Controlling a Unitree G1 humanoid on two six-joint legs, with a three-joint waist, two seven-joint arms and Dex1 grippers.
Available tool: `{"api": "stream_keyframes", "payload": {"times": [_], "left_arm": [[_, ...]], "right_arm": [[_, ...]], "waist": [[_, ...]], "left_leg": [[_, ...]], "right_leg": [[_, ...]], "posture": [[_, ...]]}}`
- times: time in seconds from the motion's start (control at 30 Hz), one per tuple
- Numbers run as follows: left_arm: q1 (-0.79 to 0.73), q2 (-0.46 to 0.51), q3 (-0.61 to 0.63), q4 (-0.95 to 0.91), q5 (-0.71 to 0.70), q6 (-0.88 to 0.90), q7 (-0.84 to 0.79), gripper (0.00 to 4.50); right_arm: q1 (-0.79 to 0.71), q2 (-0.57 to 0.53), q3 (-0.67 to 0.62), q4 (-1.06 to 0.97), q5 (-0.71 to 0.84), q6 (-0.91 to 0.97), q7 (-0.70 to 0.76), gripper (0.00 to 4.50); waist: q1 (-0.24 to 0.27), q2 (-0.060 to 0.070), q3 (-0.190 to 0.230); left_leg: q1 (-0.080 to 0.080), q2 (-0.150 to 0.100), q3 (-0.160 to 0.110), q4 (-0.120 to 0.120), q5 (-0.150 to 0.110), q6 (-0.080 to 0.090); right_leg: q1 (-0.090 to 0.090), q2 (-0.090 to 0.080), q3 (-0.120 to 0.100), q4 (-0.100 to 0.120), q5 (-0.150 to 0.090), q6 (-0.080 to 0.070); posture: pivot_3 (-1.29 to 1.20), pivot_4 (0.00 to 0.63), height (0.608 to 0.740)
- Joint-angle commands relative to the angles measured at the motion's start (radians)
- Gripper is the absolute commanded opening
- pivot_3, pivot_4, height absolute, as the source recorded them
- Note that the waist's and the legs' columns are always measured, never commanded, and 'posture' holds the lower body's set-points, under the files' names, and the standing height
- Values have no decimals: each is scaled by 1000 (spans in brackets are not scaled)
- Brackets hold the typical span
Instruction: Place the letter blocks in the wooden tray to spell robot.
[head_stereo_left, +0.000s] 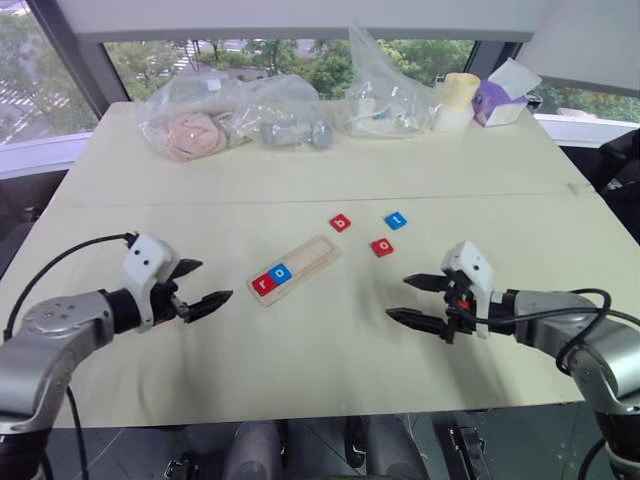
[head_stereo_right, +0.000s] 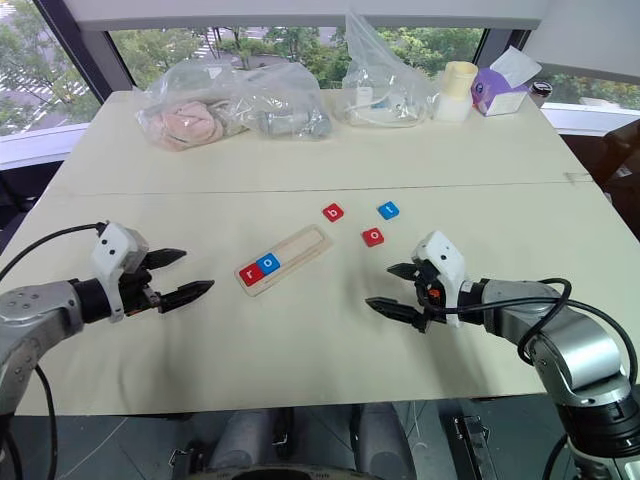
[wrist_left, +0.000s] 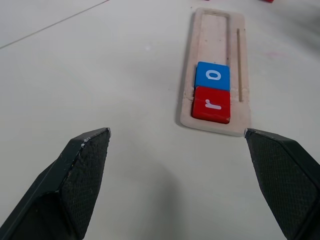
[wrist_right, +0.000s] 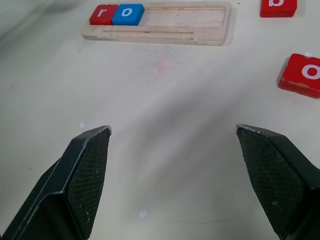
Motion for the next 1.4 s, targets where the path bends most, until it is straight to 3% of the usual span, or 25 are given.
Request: {"api": "stream_keyframes", "payload": {"times": [0.03,0.17,0.3,0.53,0.87,1.17,1.4], "left_arm": [[-5,16,-31,5,33,-60,-34,4500],[-38,-47,-102,57,64,-99,-15,4500],[-63,-95,-221,110,185,-177,25,4500],[-94,-180,-323,202,290,-261,67,4500],[-122,-257,-335,255,324,-316,72,4500],[-93,-195,-258,112,230,-220,19,4500],[-131,-232,-269,113,252,-207,87,4500]], "right_arm": [[-7,-8,-16,-35,12,-7,3,4100],[-9,39,14,-80,29,11,-33,4100],[-12,89,34,-119,40,35,-85,4100],[-4,89,44,-216,113,108,-109,4100],[13,90,95,-257,116,119,-151,4100],[51,76,99,-225,80,60,-133,4100],[26,89,126,-209,73,52,-134,4100]], "waist": [[0,0,0],[1,0,0],[1,0,0],[2,0,0],[4,1,-1],[-2,0,-1],[1,0,-1]], "left_leg": [[0,0,0,0,0,0],[0,0,0,0,0,0],[0,0,0,0,0,0],[0,0,0,0,0,0],[0,-1,0,1,0,0],[0,-1,0,1,0,0],[0,-1,0,1,0,0]], "right_leg": [[0,0,0,0,0,0],[0,0,0,0,0,0],[0,0,0,0,1,-1],[0,0,0,0,2,-4],[2,-3,0,0,0,0],[1,-2,0,0,0,0],[1,-2,-1,0,0,0]], "posture": [[0,150,739],[0,150,739],[0,150,739],[0,150,739],[0,150,739],[0,150,739],[0,150,739]]}}
